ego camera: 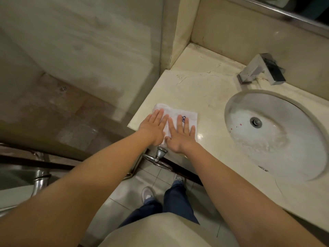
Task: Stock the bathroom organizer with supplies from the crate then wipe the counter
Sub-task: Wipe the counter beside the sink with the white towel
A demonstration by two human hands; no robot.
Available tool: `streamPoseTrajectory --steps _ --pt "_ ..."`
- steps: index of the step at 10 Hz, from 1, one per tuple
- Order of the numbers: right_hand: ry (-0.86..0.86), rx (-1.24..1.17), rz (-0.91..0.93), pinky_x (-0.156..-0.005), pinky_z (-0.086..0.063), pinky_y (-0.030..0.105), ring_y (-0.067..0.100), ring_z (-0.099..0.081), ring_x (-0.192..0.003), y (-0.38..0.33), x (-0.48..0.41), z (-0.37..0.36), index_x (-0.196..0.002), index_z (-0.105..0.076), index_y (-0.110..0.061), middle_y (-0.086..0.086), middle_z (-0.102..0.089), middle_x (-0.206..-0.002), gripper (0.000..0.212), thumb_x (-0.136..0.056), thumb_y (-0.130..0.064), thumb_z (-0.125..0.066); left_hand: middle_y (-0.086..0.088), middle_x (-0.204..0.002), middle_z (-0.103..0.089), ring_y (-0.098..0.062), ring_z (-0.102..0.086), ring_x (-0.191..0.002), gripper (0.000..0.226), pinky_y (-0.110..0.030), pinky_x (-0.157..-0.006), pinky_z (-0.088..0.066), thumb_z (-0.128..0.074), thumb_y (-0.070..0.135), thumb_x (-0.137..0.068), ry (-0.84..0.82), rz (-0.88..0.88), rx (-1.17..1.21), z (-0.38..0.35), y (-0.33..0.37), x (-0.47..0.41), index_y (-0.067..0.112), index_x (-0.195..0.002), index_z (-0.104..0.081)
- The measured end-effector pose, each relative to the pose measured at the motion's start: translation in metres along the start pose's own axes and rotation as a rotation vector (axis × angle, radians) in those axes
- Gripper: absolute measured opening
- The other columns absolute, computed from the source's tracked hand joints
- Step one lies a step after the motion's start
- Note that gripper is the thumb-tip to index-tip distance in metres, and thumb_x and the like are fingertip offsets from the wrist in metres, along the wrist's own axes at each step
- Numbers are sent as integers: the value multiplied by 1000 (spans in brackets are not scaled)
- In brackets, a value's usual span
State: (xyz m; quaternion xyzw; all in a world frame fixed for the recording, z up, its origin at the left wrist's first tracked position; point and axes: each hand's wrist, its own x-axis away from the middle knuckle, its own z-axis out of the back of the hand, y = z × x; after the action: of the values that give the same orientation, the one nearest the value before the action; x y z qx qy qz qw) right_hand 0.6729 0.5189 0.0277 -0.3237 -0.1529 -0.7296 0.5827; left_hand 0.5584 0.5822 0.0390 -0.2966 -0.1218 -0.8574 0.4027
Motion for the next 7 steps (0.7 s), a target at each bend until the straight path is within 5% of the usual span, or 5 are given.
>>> streamPoseTrajectory --steps 7 --pt "-46 23 73 -112 22 50 26 40 -138 6 -15 13 -147 27 -35 3 43 -150 70 -101 -46 -24 -8 -156 29 -21 25 -145 64 -39 -121 6 -13 42 -104 78 7 64 -5 -12 -9 14 -150 21"
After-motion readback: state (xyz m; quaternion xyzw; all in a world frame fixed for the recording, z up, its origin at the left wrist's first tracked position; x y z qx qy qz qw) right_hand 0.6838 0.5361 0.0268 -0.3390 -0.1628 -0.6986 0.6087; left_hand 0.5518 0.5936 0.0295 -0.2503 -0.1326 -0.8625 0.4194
